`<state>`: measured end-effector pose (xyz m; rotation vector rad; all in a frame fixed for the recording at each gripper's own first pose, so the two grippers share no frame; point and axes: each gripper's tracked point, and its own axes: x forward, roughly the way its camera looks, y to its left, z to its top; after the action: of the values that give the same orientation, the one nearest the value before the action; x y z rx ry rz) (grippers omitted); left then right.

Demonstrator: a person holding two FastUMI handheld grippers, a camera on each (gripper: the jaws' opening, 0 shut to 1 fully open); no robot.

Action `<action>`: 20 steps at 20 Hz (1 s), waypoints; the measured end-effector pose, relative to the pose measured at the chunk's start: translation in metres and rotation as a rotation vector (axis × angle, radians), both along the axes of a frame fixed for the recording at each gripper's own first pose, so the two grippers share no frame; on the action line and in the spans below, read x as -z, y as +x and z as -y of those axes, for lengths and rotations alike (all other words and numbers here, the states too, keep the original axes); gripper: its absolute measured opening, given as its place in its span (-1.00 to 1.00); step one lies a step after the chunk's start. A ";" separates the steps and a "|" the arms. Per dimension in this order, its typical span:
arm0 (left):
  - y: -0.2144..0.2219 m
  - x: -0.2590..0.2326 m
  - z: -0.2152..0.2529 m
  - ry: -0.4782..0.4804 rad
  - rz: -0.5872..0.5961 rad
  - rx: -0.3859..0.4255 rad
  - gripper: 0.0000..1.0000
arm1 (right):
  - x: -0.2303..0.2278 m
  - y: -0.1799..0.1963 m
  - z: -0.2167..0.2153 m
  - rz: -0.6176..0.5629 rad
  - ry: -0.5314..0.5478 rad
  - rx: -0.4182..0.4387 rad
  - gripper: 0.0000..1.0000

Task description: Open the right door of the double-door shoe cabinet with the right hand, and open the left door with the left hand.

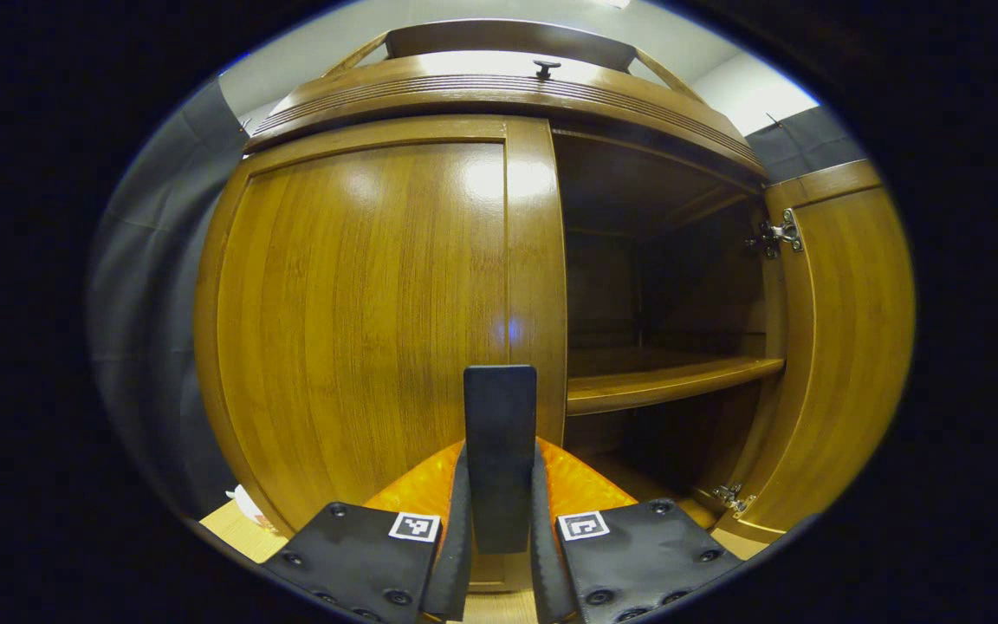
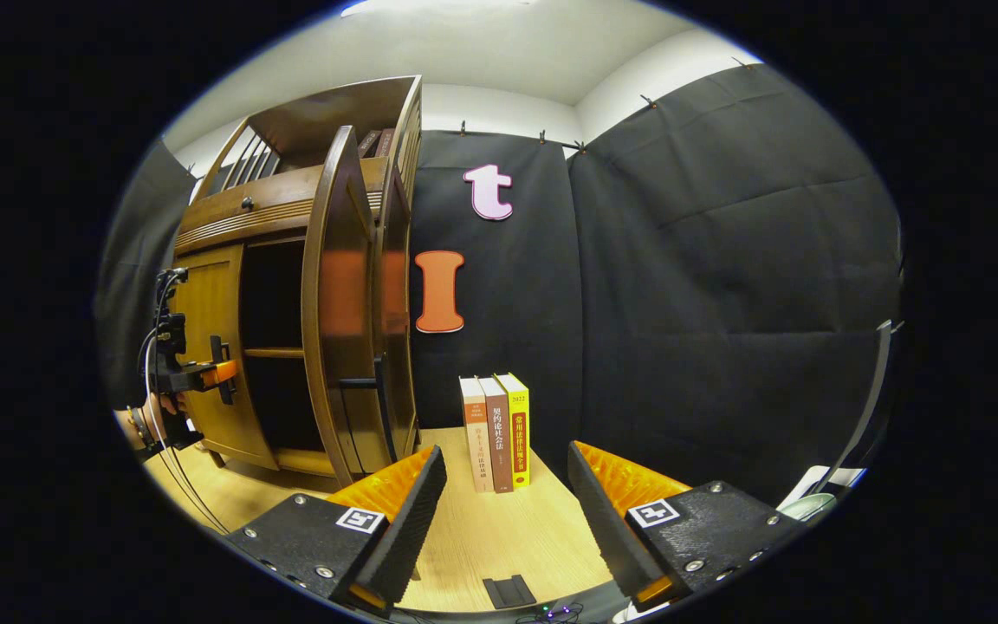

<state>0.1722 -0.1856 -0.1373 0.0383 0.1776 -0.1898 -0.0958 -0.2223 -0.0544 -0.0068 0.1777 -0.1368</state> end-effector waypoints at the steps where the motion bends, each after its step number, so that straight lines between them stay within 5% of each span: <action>1: -0.002 -0.001 0.000 0.007 -0.002 -0.003 -0.34 | 0.000 -0.001 -0.002 0.002 0.004 0.000 0.74; 10: -0.022 -0.006 -0.006 0.015 -0.040 0.010 -0.36 | -0.010 0.001 -0.022 0.022 -0.021 -0.030 0.73; 20: -0.100 -0.028 -0.044 0.005 -0.066 0.018 -0.37 | -0.017 0.005 -0.043 0.032 -0.040 -0.057 0.74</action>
<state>0.0722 -0.1413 -0.1094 0.0386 0.2437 -0.2084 -0.0912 -0.1793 -0.0375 -0.0492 0.1424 -0.0832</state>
